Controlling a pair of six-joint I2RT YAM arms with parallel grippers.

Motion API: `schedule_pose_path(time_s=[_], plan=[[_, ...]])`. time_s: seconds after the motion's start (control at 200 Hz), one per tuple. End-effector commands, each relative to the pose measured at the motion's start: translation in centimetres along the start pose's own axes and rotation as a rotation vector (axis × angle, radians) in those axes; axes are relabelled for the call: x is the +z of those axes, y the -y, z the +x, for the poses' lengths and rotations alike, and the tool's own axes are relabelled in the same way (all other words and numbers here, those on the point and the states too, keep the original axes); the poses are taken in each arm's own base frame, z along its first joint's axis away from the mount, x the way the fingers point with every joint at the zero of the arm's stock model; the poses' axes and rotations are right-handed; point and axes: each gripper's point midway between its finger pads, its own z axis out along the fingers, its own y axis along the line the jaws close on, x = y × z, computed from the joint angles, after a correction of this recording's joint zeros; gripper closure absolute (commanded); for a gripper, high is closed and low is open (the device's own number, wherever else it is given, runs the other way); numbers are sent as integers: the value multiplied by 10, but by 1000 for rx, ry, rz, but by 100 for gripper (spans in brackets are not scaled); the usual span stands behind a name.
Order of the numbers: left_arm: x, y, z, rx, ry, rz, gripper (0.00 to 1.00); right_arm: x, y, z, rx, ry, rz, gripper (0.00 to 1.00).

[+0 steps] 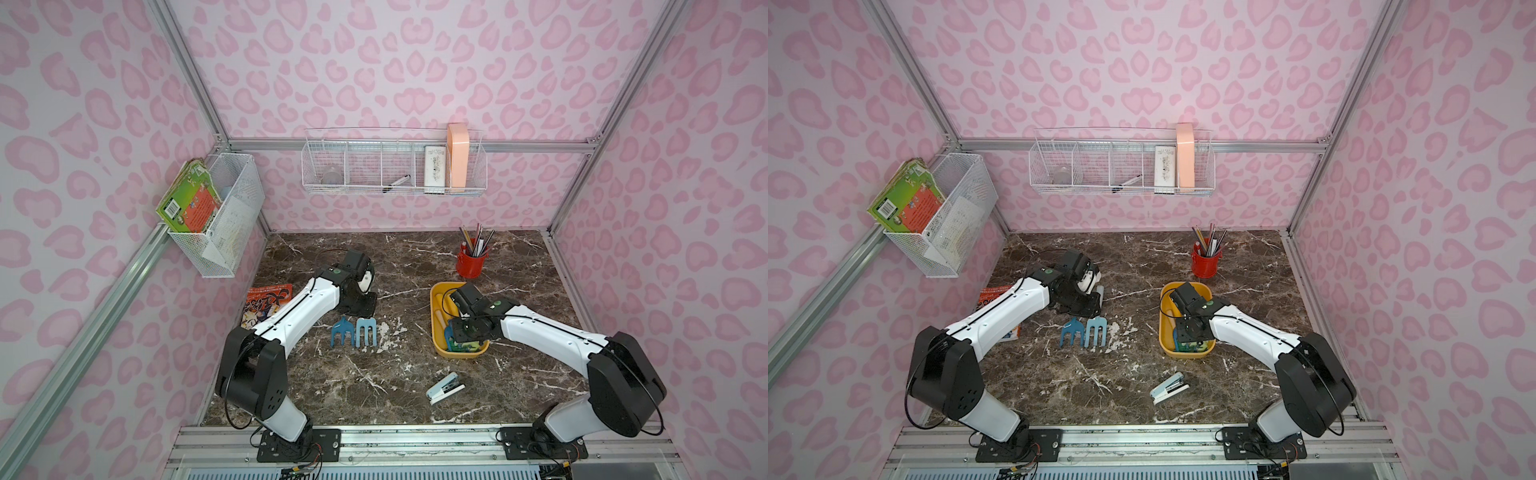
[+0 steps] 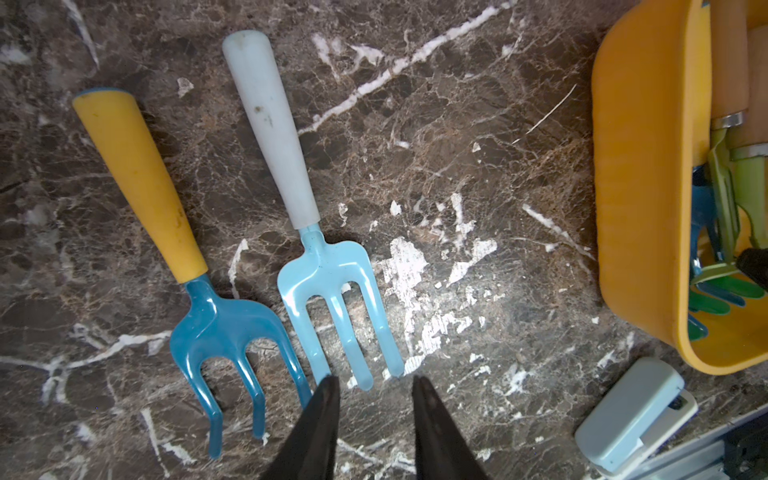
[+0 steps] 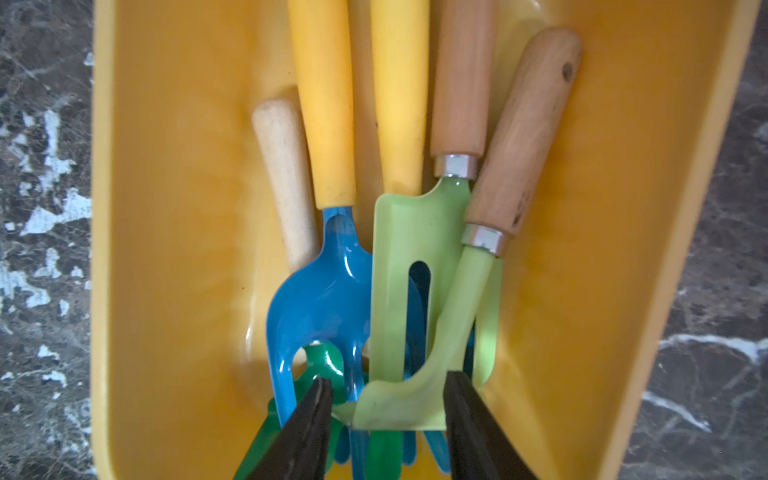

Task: Take the hand rake out of the storage box
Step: Place the rake at the center of the board, then pick up the rake from the storage box.

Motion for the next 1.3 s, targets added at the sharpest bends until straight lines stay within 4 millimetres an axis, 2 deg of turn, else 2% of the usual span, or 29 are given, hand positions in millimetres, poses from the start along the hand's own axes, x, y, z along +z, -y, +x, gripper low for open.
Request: schedule_pose_path(time_s=[0.0,0.2,0.425,0.645,0.745,1.07,1.275,1.295], plan=[[-4,0,-6,1,25,-2,65,4,4,-1,25,4,30,58],[-5,6,-10,9,24,20,66,5,6,8,43,-22,29,64],[-13,8,-18,36,27,8,67,2,11,10,48,-35,55,83],[-25,13,-29,46,62,20,67,-7,13,4,65,-4,59,94],[-28,14,-32,46,74,21,67,-13,20,2,72,-1,79,98],[-34,17,-42,51,90,24,67,-28,43,2,99,9,88,100],[-27,18,-41,48,72,33,67,-25,55,9,123,-7,53,98],[-33,21,-49,51,96,40,67,-25,55,10,125,-8,49,97]])
